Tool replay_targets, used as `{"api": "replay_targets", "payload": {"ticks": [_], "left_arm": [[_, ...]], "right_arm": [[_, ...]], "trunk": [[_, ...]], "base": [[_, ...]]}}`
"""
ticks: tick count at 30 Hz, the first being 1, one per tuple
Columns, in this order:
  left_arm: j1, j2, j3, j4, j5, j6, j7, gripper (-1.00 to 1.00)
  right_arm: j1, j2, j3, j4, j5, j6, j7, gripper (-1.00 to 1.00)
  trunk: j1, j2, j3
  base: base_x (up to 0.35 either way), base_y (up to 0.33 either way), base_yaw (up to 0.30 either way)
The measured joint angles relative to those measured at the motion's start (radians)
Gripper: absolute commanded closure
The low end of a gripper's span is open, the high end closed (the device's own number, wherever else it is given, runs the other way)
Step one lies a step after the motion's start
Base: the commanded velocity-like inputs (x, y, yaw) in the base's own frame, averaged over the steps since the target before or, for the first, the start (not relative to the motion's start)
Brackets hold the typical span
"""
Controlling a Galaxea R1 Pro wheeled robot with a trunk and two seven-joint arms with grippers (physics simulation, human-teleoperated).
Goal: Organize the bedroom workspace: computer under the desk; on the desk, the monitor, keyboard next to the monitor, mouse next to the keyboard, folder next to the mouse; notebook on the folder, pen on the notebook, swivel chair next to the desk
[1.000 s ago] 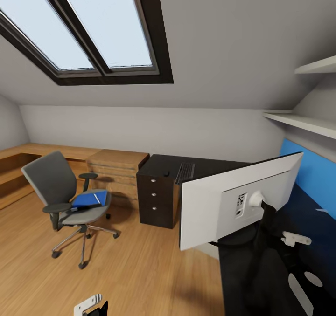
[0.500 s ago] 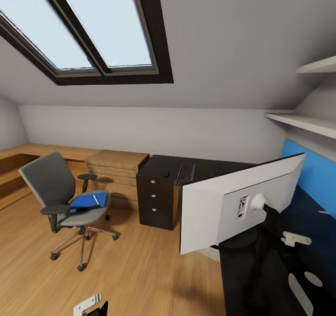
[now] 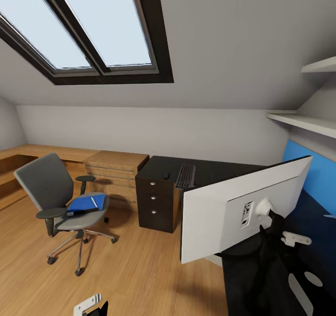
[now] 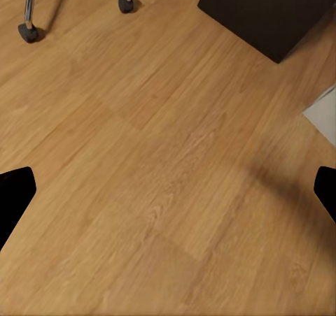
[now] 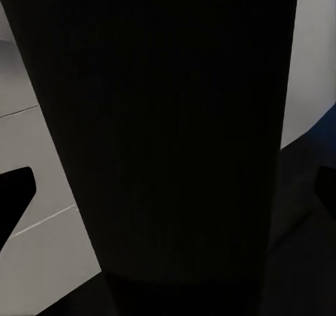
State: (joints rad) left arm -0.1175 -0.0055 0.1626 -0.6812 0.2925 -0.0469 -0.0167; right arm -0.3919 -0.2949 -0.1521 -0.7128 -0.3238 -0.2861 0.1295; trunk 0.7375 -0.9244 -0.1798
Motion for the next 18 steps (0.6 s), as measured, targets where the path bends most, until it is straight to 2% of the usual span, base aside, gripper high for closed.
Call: {"api": "replay_targets", "payload": {"ticks": [7, 8, 18], "left_arm": [[0.0, 0.0, 0.0, 0.0, 0.0, 0.0, 0.0, -1.0], [0.0, 0.0, 0.0, 0.0, 0.0, 0.0, 0.0, -1.0], [0.0, 0.0, 0.0, 0.0, 0.0, 0.0, 0.0, -1.0]], "right_arm": [[0.0, 0.0, 0.0, 0.0, 0.0, 0.0, 0.0, -1.0], [0.0, 0.0, 0.0, 0.0, 0.0, 0.0, 0.0, 1.0], [0.0, 0.0, -0.003, 0.0, 0.0, -0.001, -0.002, 1.0]], "trunk": [[0.0, 0.0, 0.0], [0.0, 0.0, 0.0], [0.0, 0.0, 0.0]], "base": [[0.004, 0.0, 0.0], [0.0, 0.0, 0.0], [0.0, 0.0, 0.0]]}}
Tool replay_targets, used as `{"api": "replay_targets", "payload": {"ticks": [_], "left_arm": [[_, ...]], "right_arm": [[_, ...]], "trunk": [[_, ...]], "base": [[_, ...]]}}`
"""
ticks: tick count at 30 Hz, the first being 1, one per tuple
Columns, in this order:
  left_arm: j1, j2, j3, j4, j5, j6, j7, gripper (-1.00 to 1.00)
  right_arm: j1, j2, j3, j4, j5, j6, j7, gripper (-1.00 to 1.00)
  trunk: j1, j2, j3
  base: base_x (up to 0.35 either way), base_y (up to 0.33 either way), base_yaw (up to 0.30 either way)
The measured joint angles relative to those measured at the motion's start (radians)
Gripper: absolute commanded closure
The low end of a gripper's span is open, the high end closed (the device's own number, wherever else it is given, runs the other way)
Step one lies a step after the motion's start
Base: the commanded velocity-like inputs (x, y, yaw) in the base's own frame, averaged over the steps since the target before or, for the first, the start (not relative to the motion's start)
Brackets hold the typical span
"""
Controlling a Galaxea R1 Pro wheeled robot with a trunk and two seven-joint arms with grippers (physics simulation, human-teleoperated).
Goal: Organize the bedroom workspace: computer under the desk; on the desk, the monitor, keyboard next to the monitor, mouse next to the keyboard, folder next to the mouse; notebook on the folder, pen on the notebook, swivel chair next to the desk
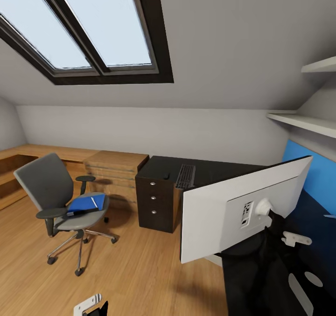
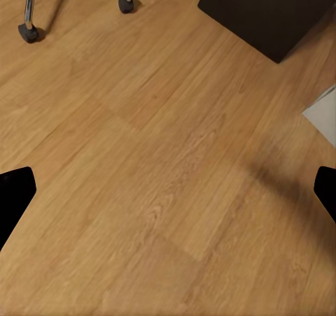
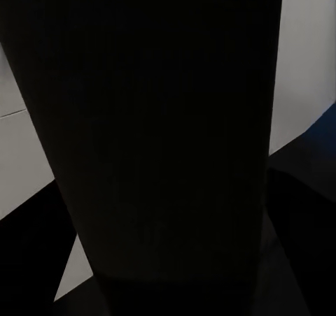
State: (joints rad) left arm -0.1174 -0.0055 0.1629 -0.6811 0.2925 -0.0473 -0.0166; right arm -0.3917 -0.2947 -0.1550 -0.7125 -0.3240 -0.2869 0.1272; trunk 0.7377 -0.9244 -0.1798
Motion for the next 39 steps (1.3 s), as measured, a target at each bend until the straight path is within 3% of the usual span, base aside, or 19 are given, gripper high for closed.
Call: {"api": "replay_targets", "payload": {"ticks": [39], "left_arm": [[0.0, 0.001, 0.002, 0.0, 0.001, -0.001, 0.0, -1.0]], "right_arm": [[0.0, 0.0, 0.002, -0.002, 0.0, 0.001, 0.002, 1.0]], "trunk": [[0.0, 0.0, 0.0]], "base": [[-0.024, 0.0, 0.0]]}}
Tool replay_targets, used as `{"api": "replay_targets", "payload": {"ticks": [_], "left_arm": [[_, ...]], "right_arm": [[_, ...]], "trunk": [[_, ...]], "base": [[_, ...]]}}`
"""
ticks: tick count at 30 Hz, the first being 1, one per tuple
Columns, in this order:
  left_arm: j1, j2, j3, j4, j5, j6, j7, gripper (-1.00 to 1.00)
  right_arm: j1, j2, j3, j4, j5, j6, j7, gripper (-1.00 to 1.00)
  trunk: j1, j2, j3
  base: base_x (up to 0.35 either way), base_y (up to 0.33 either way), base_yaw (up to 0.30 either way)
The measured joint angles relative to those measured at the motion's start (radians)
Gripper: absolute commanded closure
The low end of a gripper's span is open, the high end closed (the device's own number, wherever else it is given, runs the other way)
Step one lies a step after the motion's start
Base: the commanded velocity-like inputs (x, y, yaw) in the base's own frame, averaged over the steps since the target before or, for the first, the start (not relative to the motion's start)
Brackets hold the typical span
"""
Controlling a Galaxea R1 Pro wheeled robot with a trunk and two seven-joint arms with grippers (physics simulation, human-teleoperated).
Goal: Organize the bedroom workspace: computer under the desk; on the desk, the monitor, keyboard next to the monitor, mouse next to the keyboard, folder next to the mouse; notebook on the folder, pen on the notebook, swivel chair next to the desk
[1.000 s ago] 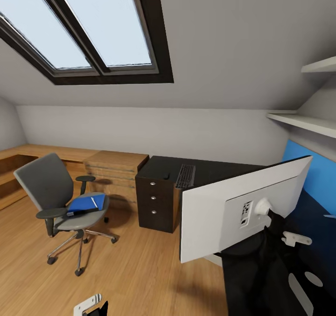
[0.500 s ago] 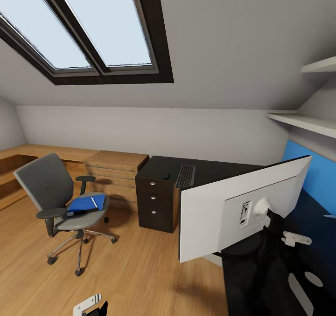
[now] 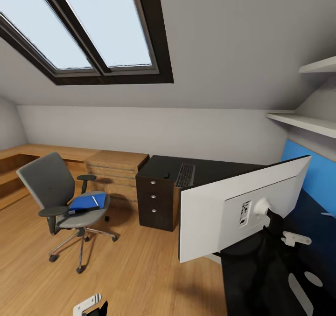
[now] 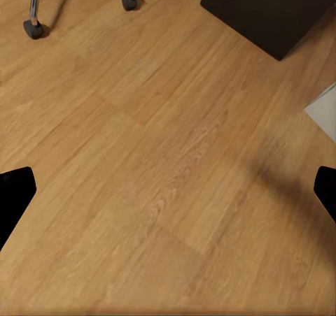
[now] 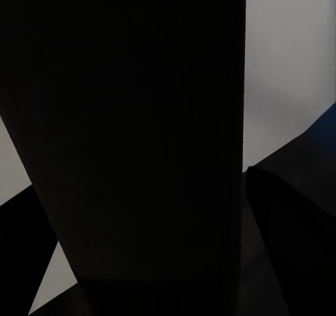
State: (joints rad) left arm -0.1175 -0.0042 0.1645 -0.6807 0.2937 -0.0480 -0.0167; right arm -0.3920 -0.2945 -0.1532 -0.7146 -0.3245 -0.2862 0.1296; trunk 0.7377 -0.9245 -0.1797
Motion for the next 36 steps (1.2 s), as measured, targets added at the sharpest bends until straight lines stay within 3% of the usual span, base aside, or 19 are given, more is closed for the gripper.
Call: {"api": "replay_targets", "payload": {"ticks": [20, 36], "left_arm": [[0.0, 0.0, 0.0, 0.0, 0.0, 0.001, 0.0, -1.0], [0.0, 0.0, 0.001, 0.0, 0.001, 0.001, 0.0, -1.0]], "right_arm": [[0.0, -0.001, -0.006, 0.0, 0.001, 0.0, 0.0, 1.0], [0.0, 0.0, -0.007, 0.001, -0.001, 0.0, 0.0, 1.0]], "trunk": [[0.0, 0.0, 0.0], [0.0, 0.0, 0.0]], "base": [[-0.188, -0.151, 0.0], [-0.087, -0.013, 0.0]]}}
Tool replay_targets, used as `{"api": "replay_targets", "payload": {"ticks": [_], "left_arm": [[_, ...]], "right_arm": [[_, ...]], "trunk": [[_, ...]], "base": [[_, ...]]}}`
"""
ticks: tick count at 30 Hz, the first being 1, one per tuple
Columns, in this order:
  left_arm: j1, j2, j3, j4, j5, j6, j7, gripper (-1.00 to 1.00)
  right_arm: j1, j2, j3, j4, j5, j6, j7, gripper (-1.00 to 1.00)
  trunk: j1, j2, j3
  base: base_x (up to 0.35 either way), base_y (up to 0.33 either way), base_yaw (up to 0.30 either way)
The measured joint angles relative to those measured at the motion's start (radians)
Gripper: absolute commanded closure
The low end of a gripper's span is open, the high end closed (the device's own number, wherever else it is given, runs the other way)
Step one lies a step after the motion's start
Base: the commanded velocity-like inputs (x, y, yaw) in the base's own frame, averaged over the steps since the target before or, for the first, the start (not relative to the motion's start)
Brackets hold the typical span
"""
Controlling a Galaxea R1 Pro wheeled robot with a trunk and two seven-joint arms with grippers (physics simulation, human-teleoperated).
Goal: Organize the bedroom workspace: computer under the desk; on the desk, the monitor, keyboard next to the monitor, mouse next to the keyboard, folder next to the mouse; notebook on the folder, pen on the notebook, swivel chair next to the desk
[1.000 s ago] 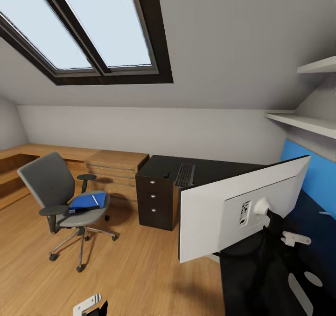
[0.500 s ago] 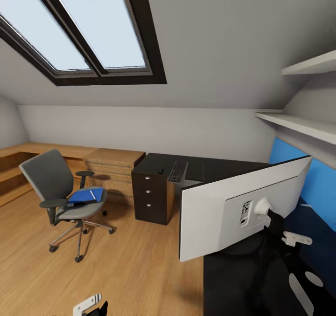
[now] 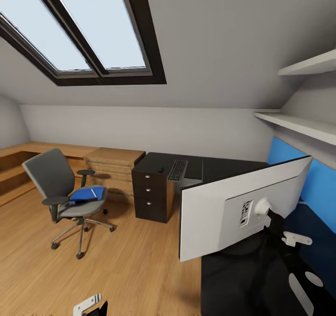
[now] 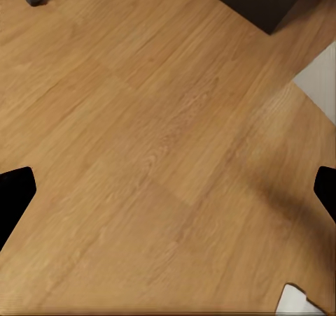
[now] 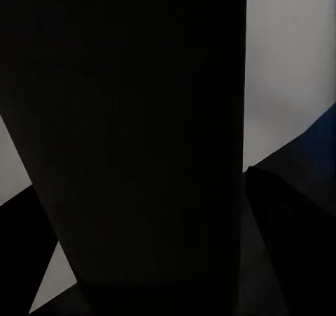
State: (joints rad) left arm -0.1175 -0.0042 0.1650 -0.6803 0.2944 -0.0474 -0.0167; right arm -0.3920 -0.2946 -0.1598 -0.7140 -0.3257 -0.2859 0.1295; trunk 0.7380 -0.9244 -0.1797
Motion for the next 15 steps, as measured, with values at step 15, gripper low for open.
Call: {"api": "replay_targets", "payload": {"ticks": [15], "left_arm": [[0.0, 0.0, 0.005, 0.001, 0.003, -0.001, 0.0, -1.0]], "right_arm": [[0.0, 0.001, 0.003, 0.0, 0.006, -0.001, 0.001, 1.0]], "trunk": [[0.0, 0.0, 0.0]], "base": [[0.01, -0.054, 0.0]]}}
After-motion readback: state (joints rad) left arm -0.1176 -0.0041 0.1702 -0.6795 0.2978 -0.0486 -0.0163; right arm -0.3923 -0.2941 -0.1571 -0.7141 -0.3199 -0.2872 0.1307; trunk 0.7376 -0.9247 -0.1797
